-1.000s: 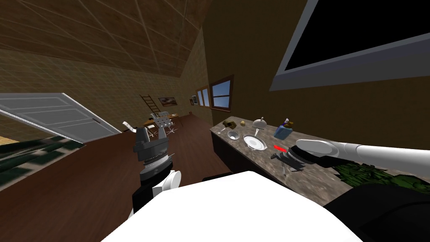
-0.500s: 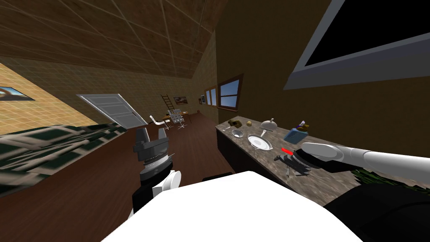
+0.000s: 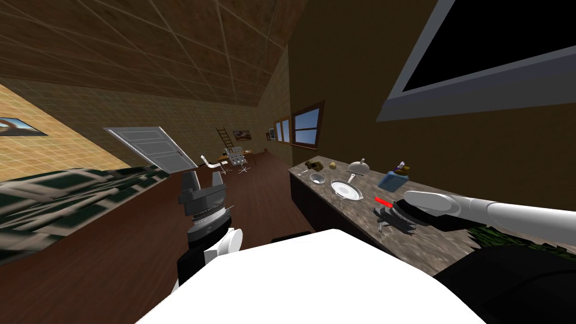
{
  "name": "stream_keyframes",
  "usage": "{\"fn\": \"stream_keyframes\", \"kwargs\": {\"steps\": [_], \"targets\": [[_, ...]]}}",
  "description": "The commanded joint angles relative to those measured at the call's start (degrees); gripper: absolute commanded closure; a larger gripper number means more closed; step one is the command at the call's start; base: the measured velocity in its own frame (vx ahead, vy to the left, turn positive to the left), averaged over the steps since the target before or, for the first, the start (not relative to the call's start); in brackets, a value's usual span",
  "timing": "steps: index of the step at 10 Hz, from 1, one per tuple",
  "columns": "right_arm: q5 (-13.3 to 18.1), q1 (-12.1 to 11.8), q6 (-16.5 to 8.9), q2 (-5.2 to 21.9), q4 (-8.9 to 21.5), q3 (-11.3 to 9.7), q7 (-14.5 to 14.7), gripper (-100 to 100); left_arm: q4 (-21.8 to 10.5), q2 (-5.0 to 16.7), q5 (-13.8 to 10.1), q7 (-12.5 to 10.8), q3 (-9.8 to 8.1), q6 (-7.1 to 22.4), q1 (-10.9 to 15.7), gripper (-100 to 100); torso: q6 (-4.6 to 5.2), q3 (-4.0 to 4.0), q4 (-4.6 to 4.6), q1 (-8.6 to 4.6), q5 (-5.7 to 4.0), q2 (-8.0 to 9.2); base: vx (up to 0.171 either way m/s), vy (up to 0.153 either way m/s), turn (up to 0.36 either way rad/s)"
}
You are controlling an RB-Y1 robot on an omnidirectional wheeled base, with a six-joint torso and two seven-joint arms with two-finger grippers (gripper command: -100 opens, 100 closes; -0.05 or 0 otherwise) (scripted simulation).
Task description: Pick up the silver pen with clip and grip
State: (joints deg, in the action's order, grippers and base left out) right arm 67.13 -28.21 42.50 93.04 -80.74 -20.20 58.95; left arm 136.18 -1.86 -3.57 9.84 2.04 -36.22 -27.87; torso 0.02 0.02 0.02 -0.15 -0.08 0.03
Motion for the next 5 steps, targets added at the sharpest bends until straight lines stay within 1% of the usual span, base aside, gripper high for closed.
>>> {"fn": "stream_keyframes", "kwargs": {"steps": [1,2,3,4,5], "targets": [[0.0,0.0,0.0,0.0,0.0,0.0,0.0,0,0.0,0.0,0.0,0.0,0.0,0.0,0.0,0,0.0,0.0,0.0,0.0,0.0,0.0,0.0,0.0,0.0],[0.0,-0.3,-0.1,1.0,-1.4,0.4,0.6,100,0.0,0.0,0.0,0.0,0.0,0.0,0.0,0,0.0,0.0,0.0,0.0,0.0,0.0,0.081,-0.001,-0.312],[0.2,-0.3,-0.1,1.6,-2.3,0.5,0.9,100,0.0,0.0,0.0,0.0,-0.01,0.0,0.0,0,0.15,-0.08,-0.04,0.0,0.02,-0.16,0.152,0.007,-0.386],[0.3,-0.3,-0.1,2.2,-3.3,0.6,1.2,100,0.0,0.0,0.0,0.0,-0.01,0.0,0.0,0,0.1,-0.21,-0.08,0.04,0.02,-0.37,0.161,-0.002,-0.289],[0.5,-0.4,-0.1,2.8,-4.2,0.8,1.6,100,0.0,0.0,0.0,0.0,-0.01,0.0,0.0,0,0.03,-0.29,-0.1,0.0,0.01,-0.51,0.115,0.007,-0.221]]}}
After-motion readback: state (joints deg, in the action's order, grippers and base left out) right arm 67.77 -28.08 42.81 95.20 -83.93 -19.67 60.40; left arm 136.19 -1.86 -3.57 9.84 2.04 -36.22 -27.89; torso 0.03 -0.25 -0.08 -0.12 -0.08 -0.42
